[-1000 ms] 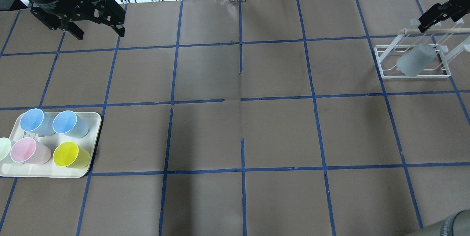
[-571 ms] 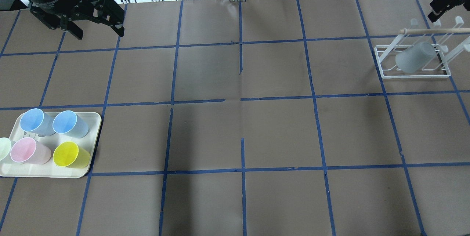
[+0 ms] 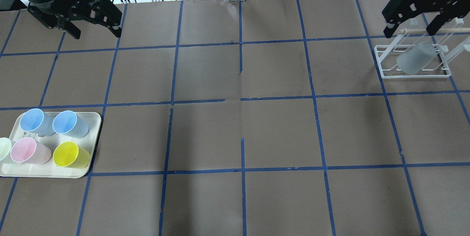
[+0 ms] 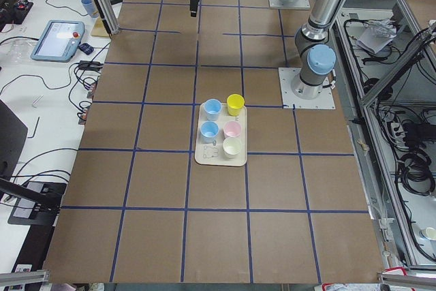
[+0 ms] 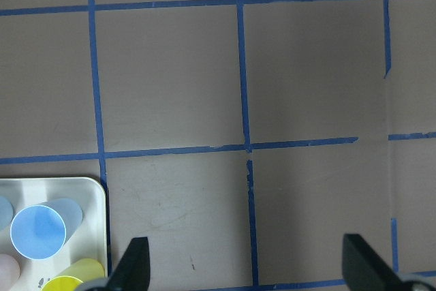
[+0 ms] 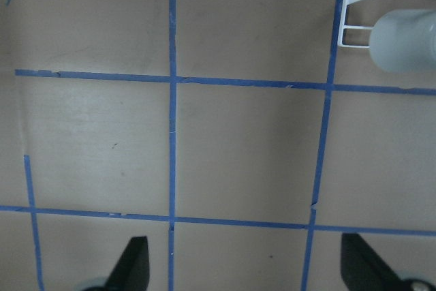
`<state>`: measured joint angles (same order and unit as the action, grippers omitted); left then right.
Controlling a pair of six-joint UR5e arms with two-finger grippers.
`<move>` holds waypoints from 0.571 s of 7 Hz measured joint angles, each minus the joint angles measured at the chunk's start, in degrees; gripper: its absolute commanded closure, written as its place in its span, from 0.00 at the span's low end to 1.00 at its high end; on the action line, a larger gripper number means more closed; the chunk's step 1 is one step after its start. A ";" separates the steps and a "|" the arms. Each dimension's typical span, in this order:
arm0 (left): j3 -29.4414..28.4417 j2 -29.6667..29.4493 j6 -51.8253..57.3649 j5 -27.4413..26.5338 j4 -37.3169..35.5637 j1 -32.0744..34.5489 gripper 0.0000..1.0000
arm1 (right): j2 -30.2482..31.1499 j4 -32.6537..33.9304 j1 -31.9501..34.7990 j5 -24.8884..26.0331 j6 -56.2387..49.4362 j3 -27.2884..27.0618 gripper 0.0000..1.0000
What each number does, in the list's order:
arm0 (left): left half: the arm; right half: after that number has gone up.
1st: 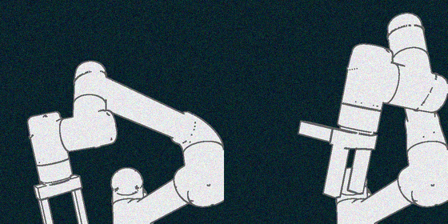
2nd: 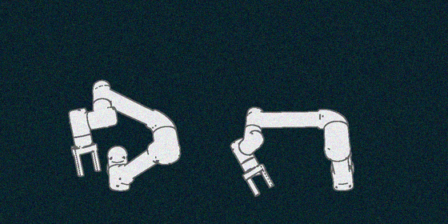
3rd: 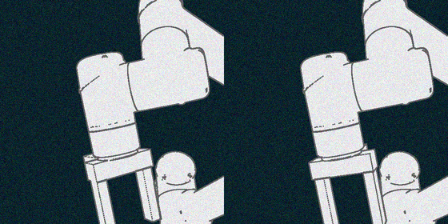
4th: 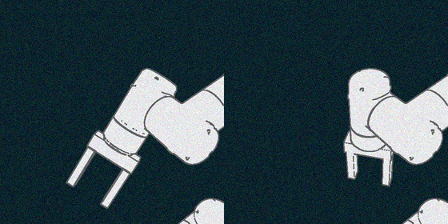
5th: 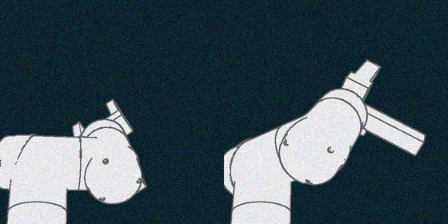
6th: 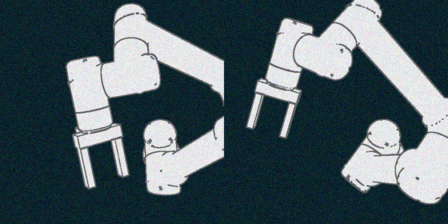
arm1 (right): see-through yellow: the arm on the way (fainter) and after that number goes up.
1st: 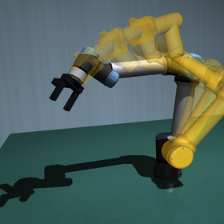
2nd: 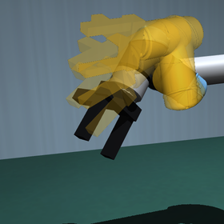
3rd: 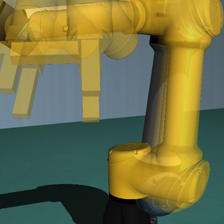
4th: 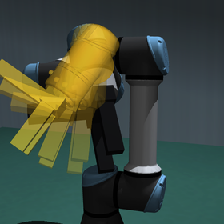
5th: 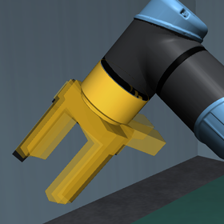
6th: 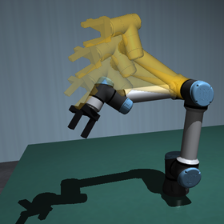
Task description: Transfer IKEA cup to right arm and place on rack
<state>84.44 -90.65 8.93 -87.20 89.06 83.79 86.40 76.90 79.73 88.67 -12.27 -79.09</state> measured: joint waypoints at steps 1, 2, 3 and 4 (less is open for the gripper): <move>0.31 -0.05 -0.20 -0.25 0.67 0.29 0.00 | 0.30 -0.65 5.15 0.12 6.69 0.08 0.00; 0.50 -0.01 -0.45 -0.34 1.12 0.45 0.00 | 0.47 -0.73 9.71 0.03 12.06 0.13 0.00; 0.77 0.14 -0.59 -0.21 1.27 0.53 0.00 | 0.60 -0.31 12.47 -0.14 14.19 0.07 0.01; 0.92 0.21 -0.64 0.11 1.27 0.54 0.00 | 0.92 0.56 13.60 -0.26 13.43 -0.24 0.01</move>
<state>85.35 -90.44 8.29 -87.09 90.33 84.33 87.32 77.46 93.33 88.41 1.16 -79.33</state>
